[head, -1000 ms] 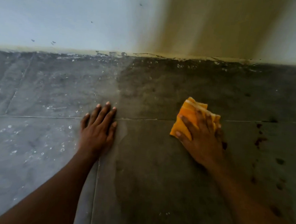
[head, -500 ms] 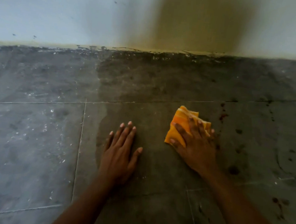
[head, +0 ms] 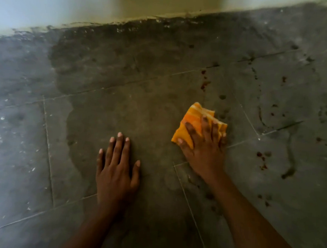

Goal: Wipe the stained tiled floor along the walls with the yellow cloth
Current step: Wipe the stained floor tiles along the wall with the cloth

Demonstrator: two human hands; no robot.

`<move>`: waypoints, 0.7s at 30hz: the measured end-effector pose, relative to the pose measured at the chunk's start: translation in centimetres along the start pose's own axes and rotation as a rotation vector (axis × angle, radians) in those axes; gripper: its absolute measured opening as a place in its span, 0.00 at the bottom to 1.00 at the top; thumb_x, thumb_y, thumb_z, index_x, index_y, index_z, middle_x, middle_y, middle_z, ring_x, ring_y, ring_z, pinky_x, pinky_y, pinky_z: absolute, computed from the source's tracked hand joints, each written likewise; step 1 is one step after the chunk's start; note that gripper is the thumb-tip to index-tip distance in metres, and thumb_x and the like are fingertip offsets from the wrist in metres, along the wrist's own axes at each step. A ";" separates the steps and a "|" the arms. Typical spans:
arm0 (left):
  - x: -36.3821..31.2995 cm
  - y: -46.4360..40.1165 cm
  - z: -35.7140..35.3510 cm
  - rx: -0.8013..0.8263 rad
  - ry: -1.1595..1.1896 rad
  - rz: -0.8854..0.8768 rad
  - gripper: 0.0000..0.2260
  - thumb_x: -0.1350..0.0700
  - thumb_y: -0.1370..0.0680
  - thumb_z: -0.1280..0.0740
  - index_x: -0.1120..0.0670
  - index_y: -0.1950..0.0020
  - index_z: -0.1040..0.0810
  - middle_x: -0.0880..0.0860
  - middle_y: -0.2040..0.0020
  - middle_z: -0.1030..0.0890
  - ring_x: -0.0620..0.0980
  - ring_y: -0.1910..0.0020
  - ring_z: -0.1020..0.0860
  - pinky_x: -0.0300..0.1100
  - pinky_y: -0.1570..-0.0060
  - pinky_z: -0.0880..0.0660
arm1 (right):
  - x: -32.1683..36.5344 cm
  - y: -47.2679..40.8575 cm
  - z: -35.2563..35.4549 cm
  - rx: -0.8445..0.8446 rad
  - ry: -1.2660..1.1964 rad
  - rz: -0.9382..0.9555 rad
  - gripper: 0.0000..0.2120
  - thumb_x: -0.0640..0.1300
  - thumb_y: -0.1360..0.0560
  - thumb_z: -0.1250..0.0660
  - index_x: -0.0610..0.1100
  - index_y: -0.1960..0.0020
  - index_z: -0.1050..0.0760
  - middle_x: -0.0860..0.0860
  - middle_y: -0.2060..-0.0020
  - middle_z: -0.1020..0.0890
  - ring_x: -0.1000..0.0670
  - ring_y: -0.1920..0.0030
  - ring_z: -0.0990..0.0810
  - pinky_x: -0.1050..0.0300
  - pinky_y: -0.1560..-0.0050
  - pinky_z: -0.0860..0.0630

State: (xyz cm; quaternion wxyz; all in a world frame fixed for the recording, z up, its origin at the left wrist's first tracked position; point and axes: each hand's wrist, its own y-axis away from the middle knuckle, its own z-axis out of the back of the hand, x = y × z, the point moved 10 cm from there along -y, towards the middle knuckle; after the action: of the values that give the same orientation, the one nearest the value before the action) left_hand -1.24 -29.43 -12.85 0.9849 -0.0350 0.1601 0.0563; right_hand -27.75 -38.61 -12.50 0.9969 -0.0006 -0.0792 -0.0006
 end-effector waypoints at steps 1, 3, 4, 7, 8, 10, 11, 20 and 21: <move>0.0 0.0 0.0 -0.003 0.007 -0.001 0.32 0.40 0.17 0.47 0.51 0.14 0.43 0.50 0.13 0.47 0.49 0.14 0.51 0.54 0.16 0.52 | -0.3 -0.8 -0.1 -0.012 -0.033 -0.090 0.31 0.72 0.23 0.48 0.67 0.21 0.39 0.48 0.16 0.47 0.35 0.17 0.49 0.28 0.23 0.49; 0.0 0.0 0.2 -0.004 0.017 0.005 0.32 0.40 0.17 0.46 0.51 0.14 0.42 0.50 0.13 0.47 0.49 0.14 0.51 0.54 0.16 0.51 | 1.8 -0.3 -0.6 -0.021 -0.052 -0.111 0.31 0.71 0.22 0.46 0.65 0.21 0.38 0.46 0.16 0.46 0.33 0.18 0.50 0.28 0.23 0.51; 0.0 0.0 0.2 0.001 0.024 0.004 0.32 0.41 0.17 0.46 0.50 0.14 0.42 0.50 0.13 0.46 0.49 0.14 0.50 0.54 0.16 0.51 | 3.6 1.4 -0.7 -0.028 -0.044 -0.041 0.31 0.70 0.22 0.45 0.65 0.21 0.38 0.46 0.16 0.46 0.33 0.17 0.50 0.28 0.22 0.50; 0.1 0.2 0.6 -0.003 0.033 0.015 0.32 0.41 0.17 0.46 0.51 0.14 0.41 0.50 0.13 0.46 0.48 0.14 0.50 0.55 0.16 0.50 | 5.4 9.6 -0.7 0.005 -0.029 0.182 0.30 0.70 0.22 0.43 0.68 0.21 0.40 0.49 0.15 0.49 0.38 0.16 0.51 0.30 0.21 0.48; 0.0 0.1 0.7 0.001 0.031 0.012 0.31 0.41 0.17 0.45 0.51 0.14 0.42 0.50 0.13 0.46 0.48 0.14 0.50 0.55 0.16 0.50 | 4.1 11.7 -0.6 0.020 -0.008 0.194 0.31 0.71 0.22 0.43 0.69 0.21 0.42 0.50 0.15 0.50 0.39 0.16 0.52 0.30 0.21 0.47; -0.2 0.1 0.6 0.011 0.026 0.006 0.31 0.42 0.17 0.45 0.51 0.14 0.43 0.50 0.13 0.47 0.49 0.14 0.52 0.55 0.16 0.51 | 0.0 12.7 -0.5 0.022 0.046 0.121 0.31 0.72 0.22 0.44 0.70 0.21 0.44 0.51 0.15 0.50 0.39 0.16 0.50 0.29 0.23 0.44; -0.2 0.1 0.5 0.017 0.024 0.005 0.31 0.42 0.16 0.45 0.51 0.14 0.43 0.50 0.13 0.47 0.48 0.14 0.52 0.55 0.16 0.52 | -2.0 12.1 -0.3 0.011 0.051 0.032 0.31 0.72 0.22 0.45 0.69 0.21 0.42 0.50 0.15 0.49 0.38 0.16 0.49 0.28 0.23 0.44; -0.5 0.0 1.0 0.040 0.046 0.013 0.33 0.39 0.18 0.47 0.51 0.14 0.43 0.50 0.13 0.48 0.49 0.14 0.53 0.58 0.16 0.52 | 0.8 12.9 -0.5 0.030 0.011 0.073 0.31 0.71 0.20 0.46 0.68 0.19 0.45 0.48 0.15 0.53 0.35 0.16 0.55 0.28 0.22 0.50; -0.5 0.1 1.0 0.046 0.049 0.012 0.33 0.39 0.18 0.48 0.51 0.14 0.43 0.50 0.13 0.48 0.49 0.14 0.53 0.58 0.16 0.52 | 0.6 15.2 -0.4 0.046 0.025 0.126 0.31 0.72 0.20 0.47 0.68 0.19 0.46 0.48 0.15 0.53 0.36 0.16 0.55 0.28 0.22 0.48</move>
State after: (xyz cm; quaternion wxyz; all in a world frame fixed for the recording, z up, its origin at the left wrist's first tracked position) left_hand -1.45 -29.33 -11.75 0.9809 -0.0126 0.1855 0.0577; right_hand -27.11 -23.42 -12.87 0.9956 0.0174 -0.0667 0.0639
